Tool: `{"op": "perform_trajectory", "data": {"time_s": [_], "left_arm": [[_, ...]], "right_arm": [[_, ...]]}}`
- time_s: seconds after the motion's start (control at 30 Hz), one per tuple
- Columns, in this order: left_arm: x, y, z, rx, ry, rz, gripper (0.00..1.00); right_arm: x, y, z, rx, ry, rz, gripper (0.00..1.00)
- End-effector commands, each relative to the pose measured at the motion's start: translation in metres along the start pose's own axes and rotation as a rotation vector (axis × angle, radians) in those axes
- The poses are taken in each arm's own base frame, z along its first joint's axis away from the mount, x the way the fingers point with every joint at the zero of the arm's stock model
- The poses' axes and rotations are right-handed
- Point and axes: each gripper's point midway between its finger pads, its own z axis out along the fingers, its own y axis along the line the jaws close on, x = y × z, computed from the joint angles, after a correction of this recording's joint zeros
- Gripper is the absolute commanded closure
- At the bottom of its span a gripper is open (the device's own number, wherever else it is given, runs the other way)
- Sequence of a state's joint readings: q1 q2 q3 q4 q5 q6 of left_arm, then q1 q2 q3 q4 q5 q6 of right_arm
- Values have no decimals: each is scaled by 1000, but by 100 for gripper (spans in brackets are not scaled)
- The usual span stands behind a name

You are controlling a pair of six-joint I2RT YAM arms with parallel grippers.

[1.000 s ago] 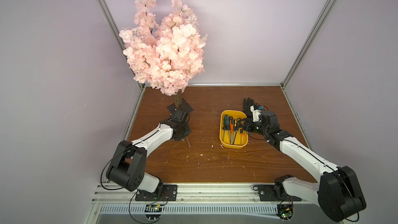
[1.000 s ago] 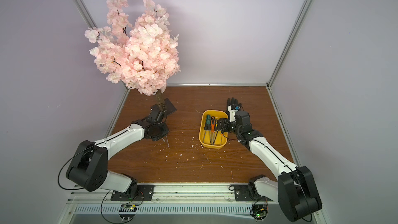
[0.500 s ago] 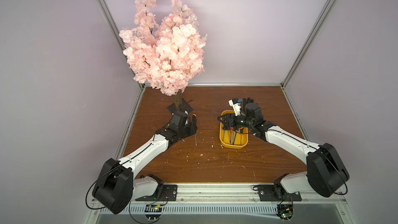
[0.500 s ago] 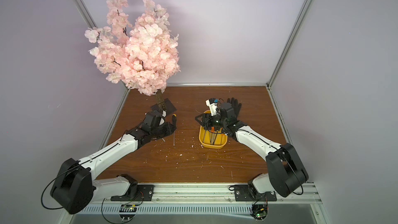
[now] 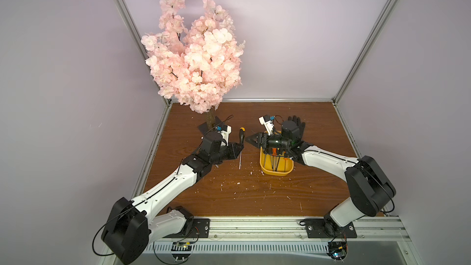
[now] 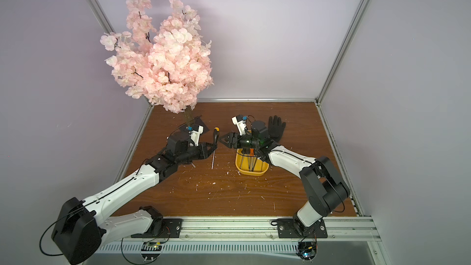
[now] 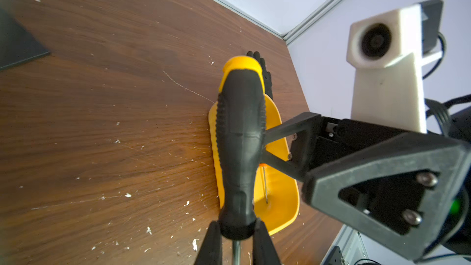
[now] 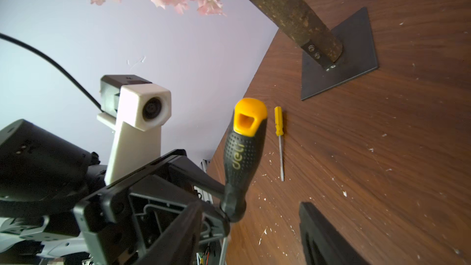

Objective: Put the screwdriver on the desktop into the storage box
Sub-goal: Pick up the screwdriver from the center of the board.

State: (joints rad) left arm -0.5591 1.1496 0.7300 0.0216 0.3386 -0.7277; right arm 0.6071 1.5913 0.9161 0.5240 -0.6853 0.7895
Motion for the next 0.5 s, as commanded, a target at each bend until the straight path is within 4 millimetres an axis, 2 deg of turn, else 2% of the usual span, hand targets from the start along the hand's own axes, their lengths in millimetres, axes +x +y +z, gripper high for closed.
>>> {"op": "perform_trajectory", "data": {"time_s": [0.0,0.2,0.3,0.4,0.47], "left_arm": [[-7,-25,1,99,-18,62,100],[-5,-36,2,149,-18,84,100],[-2,-37,5,157,1,86,100],[0,-37,8,157,12,86,100],[1,-36,8,155,15,86,100]], "right_arm": [[-15,29,4,-97,-30,-34,33],[-17,30,11,-110,-27,-20,33],[-18,32,12,-123,-33,-15,37],[-19,32,13,-129,-35,-14,48],[-19,33,13,-134,-35,-17,61]]}}
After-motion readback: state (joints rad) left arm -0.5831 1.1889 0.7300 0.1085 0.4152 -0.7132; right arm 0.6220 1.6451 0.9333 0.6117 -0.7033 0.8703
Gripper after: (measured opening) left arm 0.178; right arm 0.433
